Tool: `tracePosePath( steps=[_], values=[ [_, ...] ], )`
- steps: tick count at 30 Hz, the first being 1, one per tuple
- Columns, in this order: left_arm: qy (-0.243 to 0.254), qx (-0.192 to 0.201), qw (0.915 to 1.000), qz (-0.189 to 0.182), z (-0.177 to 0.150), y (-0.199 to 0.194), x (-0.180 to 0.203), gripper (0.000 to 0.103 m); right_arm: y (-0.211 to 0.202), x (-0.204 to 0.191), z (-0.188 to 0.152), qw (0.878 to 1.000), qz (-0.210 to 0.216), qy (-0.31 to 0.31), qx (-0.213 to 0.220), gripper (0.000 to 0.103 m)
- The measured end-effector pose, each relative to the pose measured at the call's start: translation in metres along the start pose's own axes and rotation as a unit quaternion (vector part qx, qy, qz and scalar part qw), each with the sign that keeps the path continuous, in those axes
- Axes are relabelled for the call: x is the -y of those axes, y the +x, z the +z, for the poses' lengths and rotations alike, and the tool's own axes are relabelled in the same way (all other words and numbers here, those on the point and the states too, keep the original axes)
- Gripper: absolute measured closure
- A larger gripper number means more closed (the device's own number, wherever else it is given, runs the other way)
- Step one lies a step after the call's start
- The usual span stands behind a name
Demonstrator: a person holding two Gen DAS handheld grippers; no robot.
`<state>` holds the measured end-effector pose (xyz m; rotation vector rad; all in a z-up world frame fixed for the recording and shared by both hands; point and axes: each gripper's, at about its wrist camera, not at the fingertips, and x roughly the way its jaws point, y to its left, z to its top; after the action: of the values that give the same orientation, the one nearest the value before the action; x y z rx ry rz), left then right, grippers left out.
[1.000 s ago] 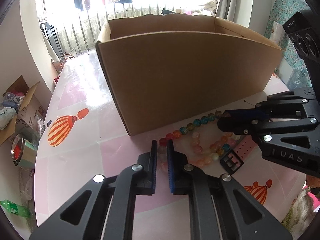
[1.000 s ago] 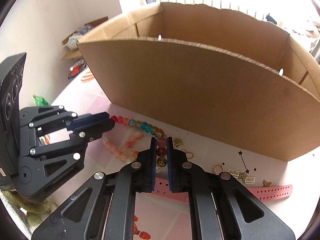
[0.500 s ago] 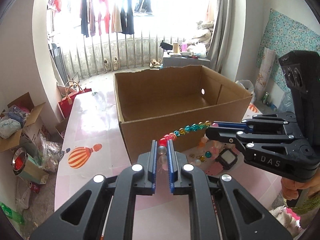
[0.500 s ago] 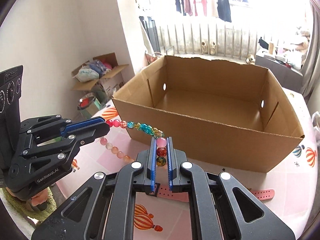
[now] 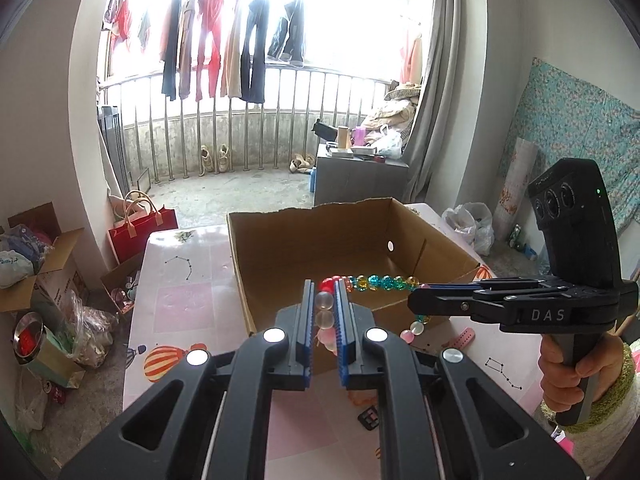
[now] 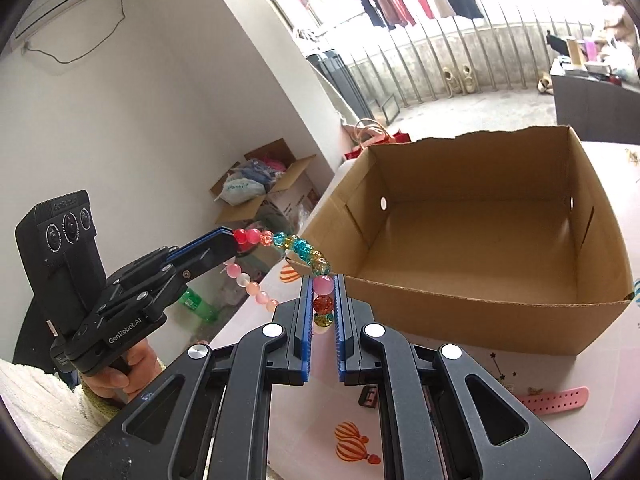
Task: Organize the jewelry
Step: 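Lift the beaded bracelet with both grippers and carry it into the cardboard box, then open both grippers to drop the bracelet in the box and withdraw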
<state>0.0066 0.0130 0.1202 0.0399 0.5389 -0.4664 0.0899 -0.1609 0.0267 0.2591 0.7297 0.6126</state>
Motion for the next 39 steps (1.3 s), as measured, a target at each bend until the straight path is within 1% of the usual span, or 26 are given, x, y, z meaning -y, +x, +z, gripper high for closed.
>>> tracePosePath(
  steps=[4,9,12,15,17,21,23,26,30,31,33,34,36,39],
  values=[
    [0.012,0.004,0.9999,0.002,0.01,0.001,0.004,0.094,0.001,0.0,0.009,1.0,0.004,0.0,0.003,0.095],
    [0.02,-0.006,0.9998,-0.005,0.03,0.019,-0.001,0.094,0.01,0.006,0.037,1.0,-0.002,-0.013,0.001,0.095],
    [0.018,-0.029,0.9993,-0.013,0.043,0.045,-0.009,0.094,0.027,0.02,0.06,1.0,-0.015,-0.008,-0.023,0.095],
    [0.013,-0.069,0.9974,-0.017,0.059,0.083,-0.021,0.094,0.052,0.042,0.083,0.998,-0.025,0.008,-0.06,0.095],
    [0.017,-0.104,0.9943,-0.014,0.066,0.114,-0.028,0.094,0.074,0.058,0.096,0.995,-0.037,0.017,-0.09,0.095],
    [0.052,-0.165,0.9848,0.019,0.072,0.176,-0.033,0.094,0.122,0.084,0.113,0.986,-0.065,0.02,-0.151,0.095],
    [0.071,-0.193,0.9782,0.032,0.071,0.203,-0.033,0.094,0.142,0.094,0.118,0.981,-0.079,0.017,-0.176,0.095],
    [0.082,-0.234,0.968,0.041,0.068,0.234,-0.033,0.094,0.168,0.109,0.12,0.974,-0.092,0.019,-0.206,0.095],
    [0.084,-0.29,0.952,0.051,0.06,0.263,-0.035,0.094,0.189,0.127,0.121,0.967,-0.09,0.037,-0.236,0.095],
    [0.084,-0.295,0.9501,0.054,0.06,0.266,-0.035,0.094,0.194,0.132,0.119,0.965,-0.089,0.044,-0.243,0.095],
    [0.103,-0.297,0.9468,0.07,0.059,0.266,-0.031,0.093,0.202,0.139,0.116,0.961,-0.083,0.062,-0.255,0.095],
    [0.104,-0.298,0.9461,0.074,0.06,0.266,-0.03,0.093,0.204,0.142,0.115,0.96,-0.08,0.073,-0.259,0.091],
    [0.098,-0.299,0.9466,0.072,0.06,0.263,-0.031,0.093,0.206,0.148,0.113,0.957,-0.069,0.091,-0.265,0.089],
    [0.089,-0.291,0.9497,0.073,0.062,0.257,-0.03,0.093,0.198,0.15,0.116,0.958,-0.068,0.105,-0.258,0.081]
  ],
)
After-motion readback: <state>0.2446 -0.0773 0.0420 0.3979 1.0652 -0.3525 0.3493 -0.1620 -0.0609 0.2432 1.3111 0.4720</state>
